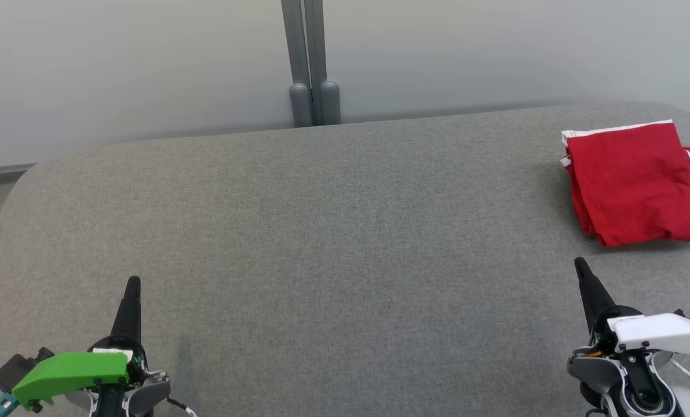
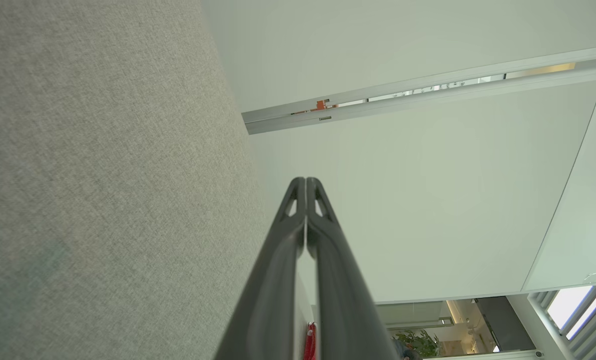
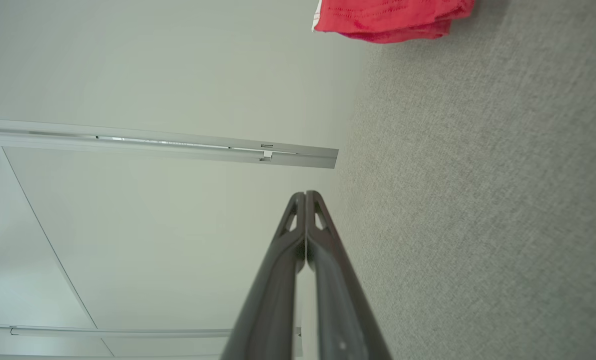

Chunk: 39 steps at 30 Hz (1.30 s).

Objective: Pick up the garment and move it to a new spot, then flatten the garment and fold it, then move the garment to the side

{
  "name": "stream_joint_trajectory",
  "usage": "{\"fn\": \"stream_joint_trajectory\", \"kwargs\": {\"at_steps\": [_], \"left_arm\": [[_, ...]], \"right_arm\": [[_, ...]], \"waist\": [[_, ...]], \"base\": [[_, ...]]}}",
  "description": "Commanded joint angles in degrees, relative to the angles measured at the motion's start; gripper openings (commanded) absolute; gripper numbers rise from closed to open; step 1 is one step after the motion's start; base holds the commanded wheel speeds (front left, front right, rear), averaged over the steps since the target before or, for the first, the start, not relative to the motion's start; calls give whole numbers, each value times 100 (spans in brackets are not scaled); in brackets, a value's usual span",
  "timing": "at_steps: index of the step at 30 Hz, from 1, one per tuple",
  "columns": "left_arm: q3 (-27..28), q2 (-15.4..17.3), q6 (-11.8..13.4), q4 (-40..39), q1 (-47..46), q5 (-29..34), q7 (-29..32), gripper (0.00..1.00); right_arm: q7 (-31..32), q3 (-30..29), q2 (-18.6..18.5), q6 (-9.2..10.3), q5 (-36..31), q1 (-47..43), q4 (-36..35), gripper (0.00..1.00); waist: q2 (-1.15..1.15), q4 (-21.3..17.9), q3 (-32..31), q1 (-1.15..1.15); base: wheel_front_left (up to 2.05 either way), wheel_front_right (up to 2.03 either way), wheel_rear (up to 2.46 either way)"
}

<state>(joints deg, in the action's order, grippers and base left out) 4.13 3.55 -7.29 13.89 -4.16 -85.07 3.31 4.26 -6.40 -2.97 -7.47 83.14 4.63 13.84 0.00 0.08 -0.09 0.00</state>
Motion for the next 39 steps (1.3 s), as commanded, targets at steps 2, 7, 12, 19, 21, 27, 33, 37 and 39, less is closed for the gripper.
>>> {"fn": "stream_joint_trajectory", "kwargs": {"at_steps": [2,7,12,19,21,27,33,37,39], "left_arm": [[47,36,-27,-4,-144,-152,49,0],[74,32,-29,2,-164,-350,109,0],[99,29,-31,8,-206,-532,156,0],[138,23,-34,16,-244,-775,230,0],[151,22,-35,18,-255,-841,260,0],[158,13,-35,18,-234,-828,258,0],[168,7,-34,18,-235,-817,268,0],[173,3,-34,18,-235,-809,267,0],[175,1,-34,18,-235,-806,269,0]], "right_arm": [[60,-15,-5,-4,171,93,-2,0],[113,-16,-1,-4,392,130,6,0],[165,-19,3,-4,596,153,14,0],[236,-21,9,-4,874,187,25,0],[250,-21,10,-4,953,188,28,0],[251,-21,10,-4,944,182,27,0],[251,-21,9,-4,944,182,27,0],[251,-21,9,-4,944,182,27,0],[251,-21,9,-4,945,182,27,0]], "waist": [[0,-1,3,0],[0,-3,9,0],[0,-4,15,0],[0,-7,24,0],[0,-8,26,0],[0,-8,26,0],[0,-8,26,0],[0,-8,26,0],[0,-8,26,0]], "base": [[0,0,0],[0,0,0],[0,0,0],[0,0,0],[0,0,0],[0,0,0],[0,0,0],[0,0,0],[0,0,0]]}}
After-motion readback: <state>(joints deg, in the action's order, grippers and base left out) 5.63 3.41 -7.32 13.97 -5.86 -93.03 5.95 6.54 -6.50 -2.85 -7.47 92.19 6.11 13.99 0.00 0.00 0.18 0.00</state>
